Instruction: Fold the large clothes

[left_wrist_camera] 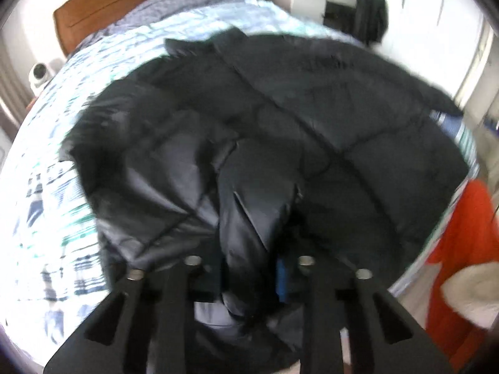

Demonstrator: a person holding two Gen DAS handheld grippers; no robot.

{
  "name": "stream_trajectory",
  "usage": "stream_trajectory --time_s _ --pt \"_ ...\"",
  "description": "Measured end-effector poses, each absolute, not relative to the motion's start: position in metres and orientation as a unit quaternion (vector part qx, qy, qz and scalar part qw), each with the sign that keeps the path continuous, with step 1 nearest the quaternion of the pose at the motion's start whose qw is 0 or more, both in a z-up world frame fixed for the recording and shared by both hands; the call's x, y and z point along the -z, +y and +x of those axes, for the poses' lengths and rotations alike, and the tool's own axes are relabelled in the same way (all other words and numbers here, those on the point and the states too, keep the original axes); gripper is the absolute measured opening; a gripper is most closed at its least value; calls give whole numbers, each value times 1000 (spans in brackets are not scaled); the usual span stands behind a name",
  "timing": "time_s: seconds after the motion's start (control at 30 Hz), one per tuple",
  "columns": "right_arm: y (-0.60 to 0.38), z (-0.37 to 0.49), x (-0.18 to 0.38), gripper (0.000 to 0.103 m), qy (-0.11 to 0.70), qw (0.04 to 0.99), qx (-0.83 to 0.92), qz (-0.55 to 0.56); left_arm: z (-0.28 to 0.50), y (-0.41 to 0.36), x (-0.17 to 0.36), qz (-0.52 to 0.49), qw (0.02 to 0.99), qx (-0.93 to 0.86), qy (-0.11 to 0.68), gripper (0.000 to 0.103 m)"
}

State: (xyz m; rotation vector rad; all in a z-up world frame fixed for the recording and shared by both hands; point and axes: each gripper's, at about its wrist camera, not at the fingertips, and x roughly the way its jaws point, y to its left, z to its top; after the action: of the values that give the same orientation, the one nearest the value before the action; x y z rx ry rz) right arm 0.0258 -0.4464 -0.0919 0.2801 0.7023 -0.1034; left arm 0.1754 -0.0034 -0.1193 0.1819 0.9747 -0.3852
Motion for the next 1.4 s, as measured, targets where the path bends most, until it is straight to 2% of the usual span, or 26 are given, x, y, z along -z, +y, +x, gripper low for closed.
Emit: stream_trajectory --time_s 0.13,0.23,0.37,0.53,0.7,0.77,0.83,0.97,1.13,1.2,1.3,1.4 --pt "-384 38 83 77 334 937 -15 101 158 50 66 35 896 144 419 18" --pt "-347 43 75 77 328 941 -52 68 155 120 23 -16 922 82 379 18" --pt "-309 47 65 77 322 941 -89 45 162 220 -7 -89 934 -16 345 18" --pt "-282 43 62 77 328 938 -111 27 174 333 5 -178 915 -138 334 18" --pt "-274 38 67 77 344 931 -118 25 190 391 57 -219 877 -206 375 18" --pt "-274 39 69 77 350 929 -116 25 202 393 74 -228 867 -219 384 18" --pt "-277 38 70 77 353 928 -112 27 199 395 84 -236 858 -237 389 26" --pt "-293 40 76 77 368 925 -86 29 183 388 94 -233 849 -266 394 58" --pt "-328 49 99 77 408 911 -47 50 153 357 91 -212 861 -222 406 63" --pt "-343 54 113 77 430 900 -38 68 141 329 88 -198 868 -183 418 71" --pt "-354 62 129 77 455 884 -44 95 127 266 91 -178 872 -83 449 80" --pt "-357 73 147 77 475 871 -55 115 121 205 102 -158 864 12 479 82"
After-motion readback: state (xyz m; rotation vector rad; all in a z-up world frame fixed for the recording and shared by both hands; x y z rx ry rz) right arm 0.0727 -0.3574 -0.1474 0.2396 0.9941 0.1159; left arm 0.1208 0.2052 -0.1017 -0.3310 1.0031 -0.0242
